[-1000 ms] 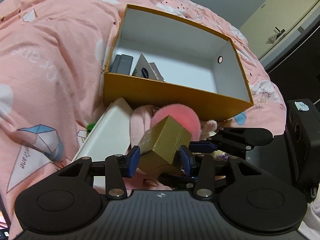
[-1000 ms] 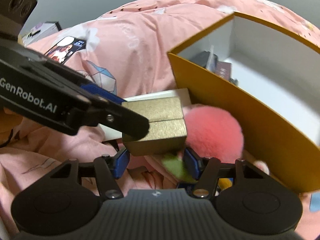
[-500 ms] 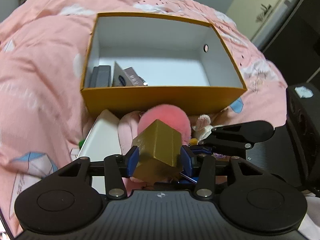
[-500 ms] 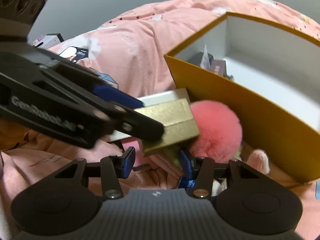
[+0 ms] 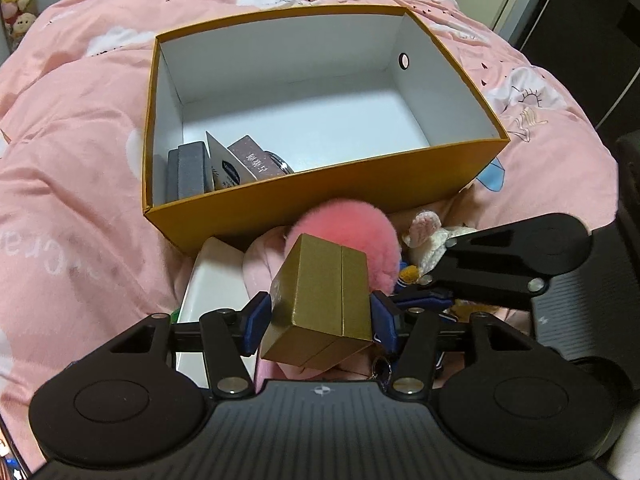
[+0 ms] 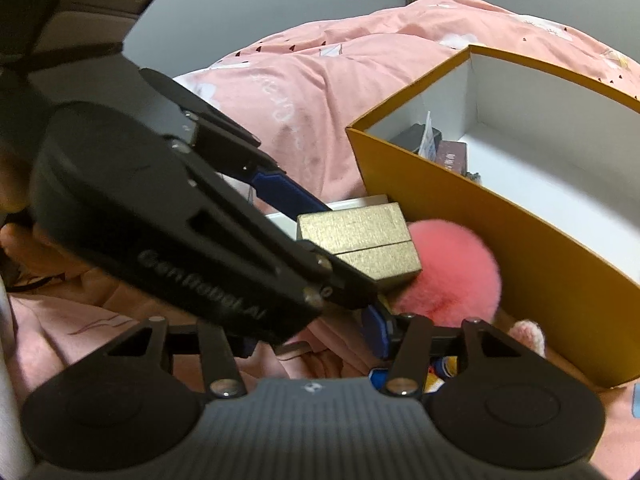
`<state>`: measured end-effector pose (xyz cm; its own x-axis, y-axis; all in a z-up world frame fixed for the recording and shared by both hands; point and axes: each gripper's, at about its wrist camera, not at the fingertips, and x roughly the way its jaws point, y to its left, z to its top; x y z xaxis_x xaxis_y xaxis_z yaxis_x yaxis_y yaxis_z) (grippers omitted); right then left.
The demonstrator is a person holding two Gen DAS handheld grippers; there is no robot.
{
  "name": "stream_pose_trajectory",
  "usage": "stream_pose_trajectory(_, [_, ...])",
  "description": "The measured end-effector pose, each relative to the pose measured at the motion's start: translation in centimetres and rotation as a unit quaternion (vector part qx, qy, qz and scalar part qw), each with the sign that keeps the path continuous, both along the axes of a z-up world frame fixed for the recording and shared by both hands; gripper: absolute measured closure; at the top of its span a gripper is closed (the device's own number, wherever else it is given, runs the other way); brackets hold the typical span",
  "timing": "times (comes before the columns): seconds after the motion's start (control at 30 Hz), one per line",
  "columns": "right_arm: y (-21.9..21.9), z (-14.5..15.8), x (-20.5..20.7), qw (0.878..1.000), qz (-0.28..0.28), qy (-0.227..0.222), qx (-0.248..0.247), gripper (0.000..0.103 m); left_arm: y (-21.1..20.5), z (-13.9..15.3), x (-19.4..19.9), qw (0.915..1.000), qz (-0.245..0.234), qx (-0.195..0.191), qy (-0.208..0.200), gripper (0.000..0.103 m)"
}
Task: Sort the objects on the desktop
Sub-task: 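Grasp the pink fluffy pom-pom keychain with the right tool while the left tool lifts the gold box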
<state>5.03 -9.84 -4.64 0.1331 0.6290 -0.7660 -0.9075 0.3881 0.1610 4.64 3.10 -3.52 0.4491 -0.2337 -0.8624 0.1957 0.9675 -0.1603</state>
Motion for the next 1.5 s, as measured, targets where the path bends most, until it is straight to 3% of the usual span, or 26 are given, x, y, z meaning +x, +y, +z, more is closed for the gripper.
stream_pose_trajectory(0.13, [-0.6, 0.3, 0.2, 0.999, -0.029, -0.019, -0.026, 0.047, -0.5, 0.2, -0.4, 0.9996, -0.010, 0.021, -0.013, 0.040])
stream_pose_trajectory(0.33, [-2.0, 0.7, 1.1, 0.993, -0.090, -0.052, -0.047, 0.046, -1.8, 0.7, -1.6, 0.9921, -0.034, 0.105, -0.061, 0.040])
stream_pose_trajectory(0.4, [-2.0, 0.4, 1.4, 0.993, -0.095, -0.055, -0.054, 0.046, -1.9, 0.4, -1.6, 0.9908, -0.037, 0.113, -0.065, 0.042])
stream_pose_trajectory(0.67, [-1.4, -1.3, 2.5, 0.992, -0.083, -0.075, -0.066, 0.046, -1.5, -0.9, -1.3, 0.9931, -0.032, 0.086, -0.073, 0.049])
stream_pose_trajectory(0.93, [-1.5, -1.3, 3.2, 0.993, -0.091, -0.053, -0.050, 0.041, 0.6, -1.2, -1.4, 0.9959, 0.046, 0.013, -0.077, 0.049])
stream_pose_trajectory(1.13, [-1.1, -1.2, 4.5, 0.992, -0.120, -0.030, -0.039, 0.041, 1.3, -1.3, -1.7, 0.9942, 0.069, 0.003, -0.082, 0.049])
stream_pose_trajectory(1.33, [0.7, -2.2, 5.3, 0.993, -0.108, -0.004, -0.037, 0.040, 2.7, -1.6, -1.9, 0.9908, 0.109, -0.015, -0.079, 0.050])
stream_pose_trajectory(1.5, [2.3, -3.4, 5.7, 0.993, -0.103, 0.000, -0.052, 0.037, 3.4, -1.7, -1.9, 0.9893, 0.129, -0.005, -0.069, 0.050])
